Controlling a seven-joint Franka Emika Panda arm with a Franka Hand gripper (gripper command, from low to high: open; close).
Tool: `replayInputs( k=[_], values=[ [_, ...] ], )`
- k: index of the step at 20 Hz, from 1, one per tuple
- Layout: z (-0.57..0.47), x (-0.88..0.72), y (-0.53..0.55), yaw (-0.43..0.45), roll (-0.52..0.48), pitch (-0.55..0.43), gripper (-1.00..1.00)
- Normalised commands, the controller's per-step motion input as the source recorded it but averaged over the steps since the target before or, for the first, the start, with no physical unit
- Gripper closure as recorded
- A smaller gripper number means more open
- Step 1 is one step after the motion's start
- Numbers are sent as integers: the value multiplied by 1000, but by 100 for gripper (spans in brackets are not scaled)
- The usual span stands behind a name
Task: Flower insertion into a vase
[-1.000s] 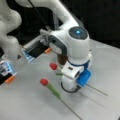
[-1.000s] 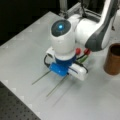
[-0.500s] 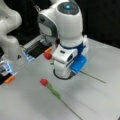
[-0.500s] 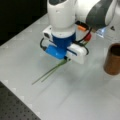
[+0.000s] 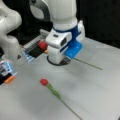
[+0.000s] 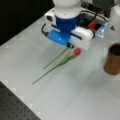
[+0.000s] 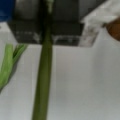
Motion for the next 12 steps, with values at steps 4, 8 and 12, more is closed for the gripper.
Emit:
replayInputs(
  k=[4,8,12],
  values=[
    [12,-376,20,-97,-19,-85,100],
    [-78,-507,127,-143,-65,-53,100],
    [-159,-658,373,-147,-78,-84,100]
  ],
)
